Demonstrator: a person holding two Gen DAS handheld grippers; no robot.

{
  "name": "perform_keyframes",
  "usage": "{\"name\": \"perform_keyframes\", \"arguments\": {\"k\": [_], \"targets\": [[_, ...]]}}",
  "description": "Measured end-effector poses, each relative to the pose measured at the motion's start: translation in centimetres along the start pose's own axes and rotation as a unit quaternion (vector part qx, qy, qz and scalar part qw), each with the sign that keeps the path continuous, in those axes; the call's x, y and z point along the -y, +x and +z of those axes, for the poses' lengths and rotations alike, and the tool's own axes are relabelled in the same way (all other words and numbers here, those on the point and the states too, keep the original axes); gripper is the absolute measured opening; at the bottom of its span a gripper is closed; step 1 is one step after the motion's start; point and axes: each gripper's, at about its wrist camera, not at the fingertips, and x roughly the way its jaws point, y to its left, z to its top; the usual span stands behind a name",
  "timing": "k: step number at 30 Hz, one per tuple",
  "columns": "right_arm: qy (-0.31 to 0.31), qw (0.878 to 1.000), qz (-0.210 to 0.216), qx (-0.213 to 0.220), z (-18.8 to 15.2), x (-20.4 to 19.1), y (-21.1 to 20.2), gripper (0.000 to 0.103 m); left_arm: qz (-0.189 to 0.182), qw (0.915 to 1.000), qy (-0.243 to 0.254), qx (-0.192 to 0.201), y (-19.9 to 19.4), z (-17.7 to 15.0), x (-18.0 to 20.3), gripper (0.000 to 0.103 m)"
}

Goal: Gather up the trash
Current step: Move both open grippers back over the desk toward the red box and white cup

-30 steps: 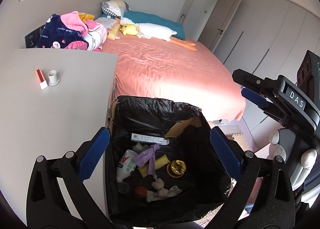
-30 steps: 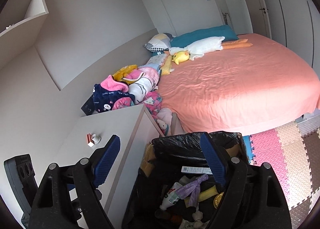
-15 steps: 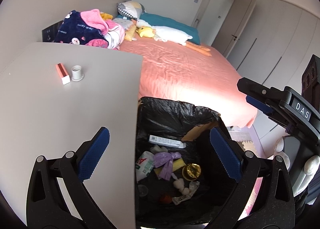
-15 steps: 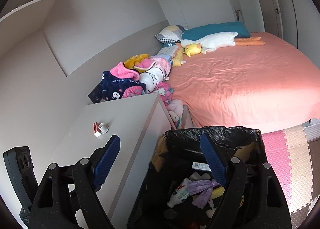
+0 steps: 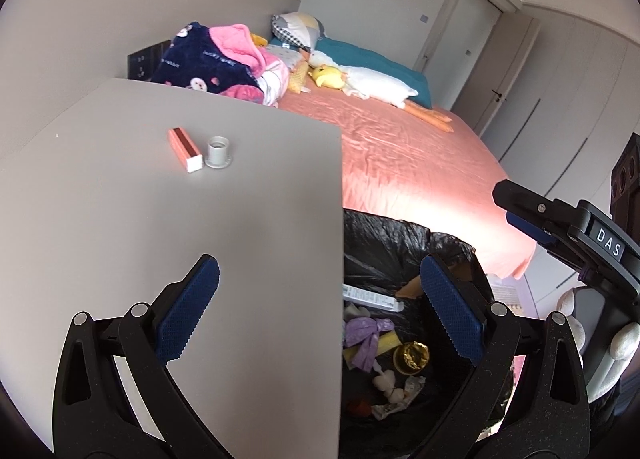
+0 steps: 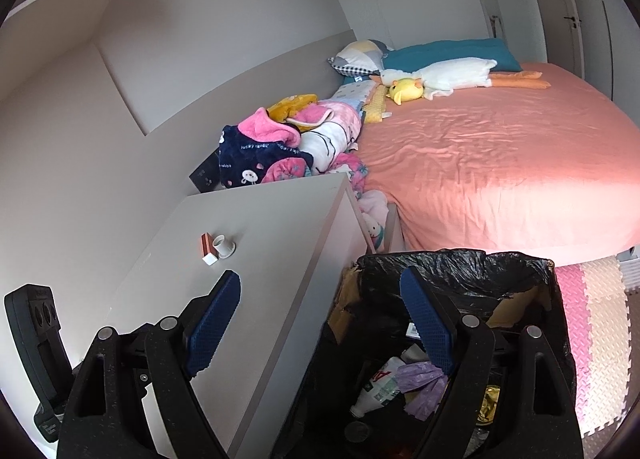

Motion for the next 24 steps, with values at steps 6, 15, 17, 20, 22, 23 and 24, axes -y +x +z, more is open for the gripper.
{"name": "perform_keyframes", "arguments": {"k": [6,15,17,20,22,23,24], "targets": [[-0.015,1.000,0.003,-0.003,0.0,-1.1,1.2,0.082,0.039,0.9991,-0.008,0.016,-0.1,0.4,-1.3,0.095],[-0.026,0.999,0.017,-0.028,0.2,-2.5,4.8,0.075,0.068,0.9972,-0.029,0.007,1.2,1.6,-4.2,0.070],[-0.024,0.999,0.023,-0.042,0.3,-2.8,6.1,0.069,0.075,0.9966,-0.034,0.007,1.5,2.0,-4.9,0.066],[-0.024,0.998,0.030,-0.057,0.1,-3.3,7.5,0.060,0.088,0.9954,-0.038,0.002,2.2,2.5,-5.7,0.059],[-0.027,0.997,0.033,-0.068,0.0,-3.8,8.6,0.056,0.098,0.9944,-0.038,-0.005,2.8,2.8,-6.3,0.056],[-0.030,0.997,0.032,-0.071,-0.1,-4.1,9.1,0.056,0.100,0.9942,-0.040,-0.007,3.1,2.9,-6.6,0.056],[-0.032,0.996,0.032,-0.074,-0.1,-4.3,9.5,0.056,0.100,0.9940,-0.043,-0.008,3.3,3.0,-6.8,0.056]]}}
